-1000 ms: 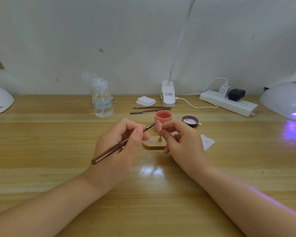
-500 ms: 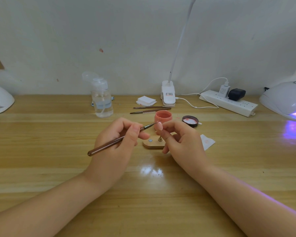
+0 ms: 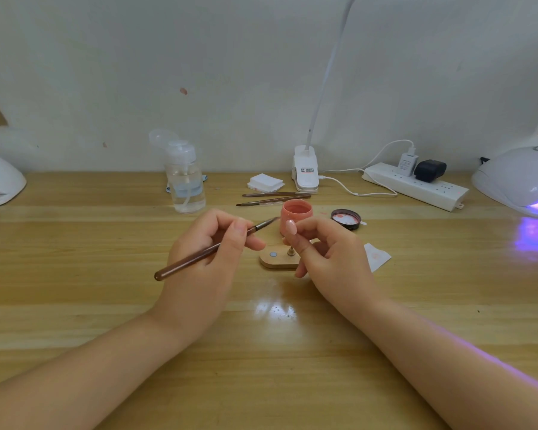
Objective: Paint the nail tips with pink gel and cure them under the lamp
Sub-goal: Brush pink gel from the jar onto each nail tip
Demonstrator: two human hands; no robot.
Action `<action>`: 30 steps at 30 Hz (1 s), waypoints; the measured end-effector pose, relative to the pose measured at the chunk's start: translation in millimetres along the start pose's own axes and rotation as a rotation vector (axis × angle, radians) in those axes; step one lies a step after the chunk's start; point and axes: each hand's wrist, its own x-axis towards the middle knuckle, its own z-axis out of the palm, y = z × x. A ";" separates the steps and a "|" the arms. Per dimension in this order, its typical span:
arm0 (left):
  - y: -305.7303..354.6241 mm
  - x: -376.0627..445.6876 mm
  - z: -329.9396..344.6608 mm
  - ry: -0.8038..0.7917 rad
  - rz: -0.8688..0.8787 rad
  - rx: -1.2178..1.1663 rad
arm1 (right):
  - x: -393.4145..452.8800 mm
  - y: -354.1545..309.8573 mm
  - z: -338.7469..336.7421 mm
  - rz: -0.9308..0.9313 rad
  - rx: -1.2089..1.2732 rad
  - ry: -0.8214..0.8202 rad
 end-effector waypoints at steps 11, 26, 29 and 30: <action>5.0 -7.5 2.3 -0.063 0.042 -0.029 | 0.3 1.7 -0.2 0.017 -0.005 0.012; 9.0 -7.8 1.9 -0.049 0.049 0.064 | 0.7 -0.1 1.3 -0.007 -0.047 0.039; 9.3 -7.3 3.5 -0.069 0.062 0.106 | 0.7 0.1 1.3 -0.027 -0.071 0.054; 9.1 -7.6 3.1 -0.077 0.072 0.133 | 0.9 0.1 1.5 -0.033 -0.084 0.057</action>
